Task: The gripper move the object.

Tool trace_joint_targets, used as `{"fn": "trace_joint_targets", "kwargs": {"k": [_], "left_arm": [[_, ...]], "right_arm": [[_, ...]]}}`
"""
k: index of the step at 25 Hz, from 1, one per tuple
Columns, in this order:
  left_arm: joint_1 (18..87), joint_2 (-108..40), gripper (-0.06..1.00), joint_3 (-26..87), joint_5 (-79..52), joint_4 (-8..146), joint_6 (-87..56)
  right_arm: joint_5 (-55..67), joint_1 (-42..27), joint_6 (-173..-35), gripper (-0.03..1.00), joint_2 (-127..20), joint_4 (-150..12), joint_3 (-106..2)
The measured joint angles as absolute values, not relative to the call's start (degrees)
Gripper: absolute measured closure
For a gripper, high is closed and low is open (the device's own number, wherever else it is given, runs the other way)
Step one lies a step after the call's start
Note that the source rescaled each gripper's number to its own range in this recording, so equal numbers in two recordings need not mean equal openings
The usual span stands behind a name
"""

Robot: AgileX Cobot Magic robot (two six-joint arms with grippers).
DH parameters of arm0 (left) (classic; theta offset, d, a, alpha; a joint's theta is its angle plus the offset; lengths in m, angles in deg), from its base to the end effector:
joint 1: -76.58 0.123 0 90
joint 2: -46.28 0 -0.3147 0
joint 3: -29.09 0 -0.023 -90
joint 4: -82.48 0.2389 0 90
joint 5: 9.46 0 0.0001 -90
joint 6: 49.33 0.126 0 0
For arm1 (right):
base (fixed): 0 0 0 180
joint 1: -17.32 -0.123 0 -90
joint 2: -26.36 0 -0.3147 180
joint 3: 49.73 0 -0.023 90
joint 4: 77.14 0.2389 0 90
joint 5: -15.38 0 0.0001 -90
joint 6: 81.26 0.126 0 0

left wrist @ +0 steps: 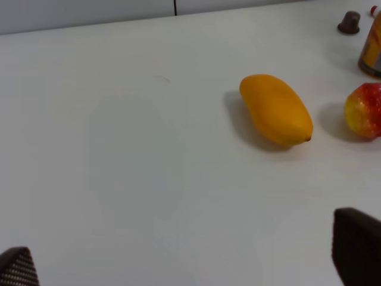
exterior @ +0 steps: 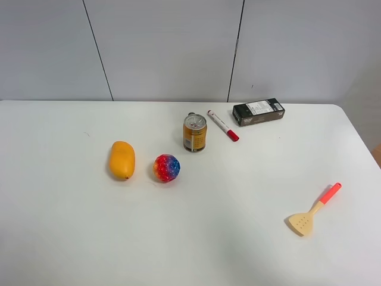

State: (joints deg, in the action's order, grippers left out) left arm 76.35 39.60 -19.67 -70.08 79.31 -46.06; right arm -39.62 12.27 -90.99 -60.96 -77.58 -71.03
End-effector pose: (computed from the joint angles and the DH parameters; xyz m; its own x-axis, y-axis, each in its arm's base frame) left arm -0.0158 -0.0060 0.2588 -0.4371 0.0316 -0.8989 0.0604 0.9982 0.0057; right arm 0.3010 0.0258 0.4904 -0.4912 -0.2174 -0.8435 -0.1704 0.9736 -0.1517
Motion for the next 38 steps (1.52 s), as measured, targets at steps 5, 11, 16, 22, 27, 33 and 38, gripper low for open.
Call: {"fn": "trace_joint_targets", "kwargs": {"k": [5, 11, 16, 22, 27, 33, 38], "left_arm": [[76.35, 39.6, -0.06, -19.67, -70.08, 79.31, -46.06], [76.35, 39.6, -0.06, -19.67, -70.08, 79.31, -46.06], [76.35, 39.6, -0.06, -19.67, -70.08, 79.31, -46.06], [76.35, 39.6, -0.06, -19.67, -70.08, 79.31, -46.06], [76.35, 39.6, -0.06, -19.67, -70.08, 79.31, -46.06], [76.35, 39.6, -0.06, -19.67, -70.08, 79.31, -46.06], [76.35, 39.6, -0.06, -19.67, -70.08, 79.31, -46.06]], "right_arm": [[-39.01, 20.26, -88.3, -0.01, -39.97, -78.67, -53.4], [-38.82, 25.85, -84.95, -0.01, -13.68, -79.03, -34.4], [-40.75, 25.87, -84.55, 0.01, 1.28, -78.45, -21.12], [-44.9, 25.87, -84.76, 0.02, 11.94, -77.47, -7.72], [-44.82, 25.87, -87.75, 0.02, 16.59, -75.16, -0.97], [-45.49, 25.87, -85.55, 0.02, 17.53, -77.14, -0.15], [-45.49, 25.87, -84.59, 0.02, 17.53, -77.82, -0.15]]}}
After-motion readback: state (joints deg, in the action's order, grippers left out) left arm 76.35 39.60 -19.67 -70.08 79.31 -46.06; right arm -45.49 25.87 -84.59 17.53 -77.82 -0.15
